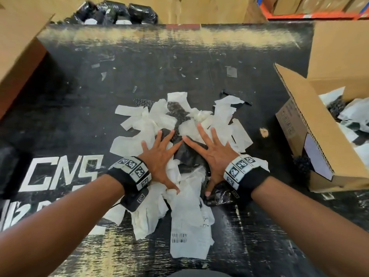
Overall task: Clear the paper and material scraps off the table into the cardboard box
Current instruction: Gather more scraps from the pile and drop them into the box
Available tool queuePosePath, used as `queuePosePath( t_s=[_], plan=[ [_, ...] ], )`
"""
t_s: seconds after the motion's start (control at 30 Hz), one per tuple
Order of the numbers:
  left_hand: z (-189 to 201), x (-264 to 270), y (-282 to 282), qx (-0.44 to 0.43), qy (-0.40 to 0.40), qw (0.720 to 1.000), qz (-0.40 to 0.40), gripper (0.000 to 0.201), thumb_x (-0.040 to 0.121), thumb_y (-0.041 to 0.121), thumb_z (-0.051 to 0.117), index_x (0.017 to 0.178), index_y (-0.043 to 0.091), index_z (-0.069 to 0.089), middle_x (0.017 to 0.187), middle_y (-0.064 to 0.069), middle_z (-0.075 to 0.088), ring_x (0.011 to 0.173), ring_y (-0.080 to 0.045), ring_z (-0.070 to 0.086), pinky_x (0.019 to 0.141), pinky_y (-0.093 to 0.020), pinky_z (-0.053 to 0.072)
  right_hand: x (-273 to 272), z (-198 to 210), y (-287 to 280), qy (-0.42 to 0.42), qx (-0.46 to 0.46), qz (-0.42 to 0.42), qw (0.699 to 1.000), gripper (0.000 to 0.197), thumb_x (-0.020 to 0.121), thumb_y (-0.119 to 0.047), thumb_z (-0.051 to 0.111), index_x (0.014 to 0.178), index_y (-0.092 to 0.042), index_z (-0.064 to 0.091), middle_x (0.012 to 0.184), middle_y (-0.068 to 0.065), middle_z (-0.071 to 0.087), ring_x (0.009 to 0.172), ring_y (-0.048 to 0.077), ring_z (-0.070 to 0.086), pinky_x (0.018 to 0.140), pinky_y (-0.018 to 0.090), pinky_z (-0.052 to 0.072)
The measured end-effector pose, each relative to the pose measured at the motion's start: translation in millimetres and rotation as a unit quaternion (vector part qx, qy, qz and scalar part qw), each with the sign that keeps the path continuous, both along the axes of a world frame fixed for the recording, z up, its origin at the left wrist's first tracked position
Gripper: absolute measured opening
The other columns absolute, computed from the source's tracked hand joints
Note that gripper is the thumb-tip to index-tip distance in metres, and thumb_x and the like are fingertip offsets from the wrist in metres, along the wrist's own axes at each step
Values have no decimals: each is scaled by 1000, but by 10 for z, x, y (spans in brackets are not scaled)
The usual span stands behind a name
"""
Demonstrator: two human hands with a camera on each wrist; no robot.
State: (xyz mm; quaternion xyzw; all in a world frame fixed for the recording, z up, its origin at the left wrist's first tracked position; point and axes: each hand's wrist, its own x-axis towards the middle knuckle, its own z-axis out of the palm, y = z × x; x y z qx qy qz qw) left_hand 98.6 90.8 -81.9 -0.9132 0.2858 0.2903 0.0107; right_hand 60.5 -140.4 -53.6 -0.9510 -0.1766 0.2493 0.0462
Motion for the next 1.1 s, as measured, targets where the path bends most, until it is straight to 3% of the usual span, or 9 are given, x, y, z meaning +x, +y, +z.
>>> queuePosePath(
  t_s=[0.13, 0.23, 0.43, 0.57, 0.63, 0.7, 0.8, 1.0, 1.1],
  plan=[
    [-106, -27, 44, -51, -18, 998, 22, 163, 37, 95, 67, 154, 29, -25, 165, 5, -26, 151, -30, -25, 108, -82, 9, 163, -104, 94, 25, -23, -4, 999, 161, 40, -43, 96, 140, -58, -29, 158, -6, -36, 145, 49, -16, 100, 83, 19],
    [-117, -69, 88, -172, -9, 979, 107, 158, 40, 86, 78, 155, 38, -20, 168, 7, -5, 155, -26, -8, 112, -78, 10, 215, -126, 105, 35, -31, -6, 999, 141, 58, -28, 89, 148, -53, -17, 162, -9, -24, 148, 43, -14, 105, 78, 19],
    [11, -153, 18, -139, 0, 990, 18, 116, 66, 80, 69, 147, 64, -13, 168, -2, -13, 152, -39, -15, 108, -79, 6, 237, -165, 51, 36, -38, -5, 999, 142, 56, -34, 93, 154, -43, -10, 164, -11, -16, 150, 39, -8, 110, 69, 27],
    [-40, -167, 18, -154, 3, 988, 9, 96, 78, 72, 66, 151, 61, 5, 169, 4, -10, 154, -33, -11, 114, -72, 9, 255, -152, 60, 12, -38, -13, 999, 137, 58, -30, 90, 155, -38, -6, 165, -11, -7, 151, 37, 2, 100, 58, 46],
    [-63, -194, 21, -182, -27, 983, 9, 84, 86, 55, 70, 153, 55, 19, 169, 6, 2, 156, -27, 3, 119, -59, 26, 245, -156, 57, 5, -29, -18, 999, 131, 62, -31, 88, 155, -38, -4, 166, -12, -3, 151, 35, 6, 100, 56, 48],
    [-69, -225, 18, -187, -60, 980, 12, 76, 88, 42, 71, 151, 52, 29, 167, 9, 14, 152, -23, 25, 110, -42, 44, 220, -164, 53, -3, -21, -12, 1000, 120, 69, -37, 83, 155, -41, 0, 165, -14, 0, 151, 34, 9, 105, 53, 44],
    [-13, -248, -12, -182, -74, 980, 26, 62, 88, 34, 69, 143, 51, 45, 160, 12, 30, 126, -24, 59, 89, -37, 55, 143, -193, 46, -21, 11, -8, 1000, 97, 80, -40, 71, 155, -42, 10, 165, -14, 8, 149, 35, 18, 110, 49, 40],
    [64, -256, -70, -144, -79, 985, 45, 53, 88, 22, 64, 132, 50, 58, 157, 13, 39, 119, -19, 63, 88, -33, 53, 53, -170, 95, -78, 30, -15, 996, 65, 87, -33, 62, 147, -40, 39, 158, -14, 33, 129, 30, 53, 97, 42, 50],
    [69, -247, -88, -146, -82, 984, 63, 51, 87, 22, 64, 131, 48, 61, 154, 14, 43, 118, -15, 64, 88, -29, 50, 30, -173, 199, -80, 20, -38, 996, 59, 90, -24, 57, 145, -37, 41, 158, -10, 35, 122, 33, 57, 94, 41, 51]
  ],
)
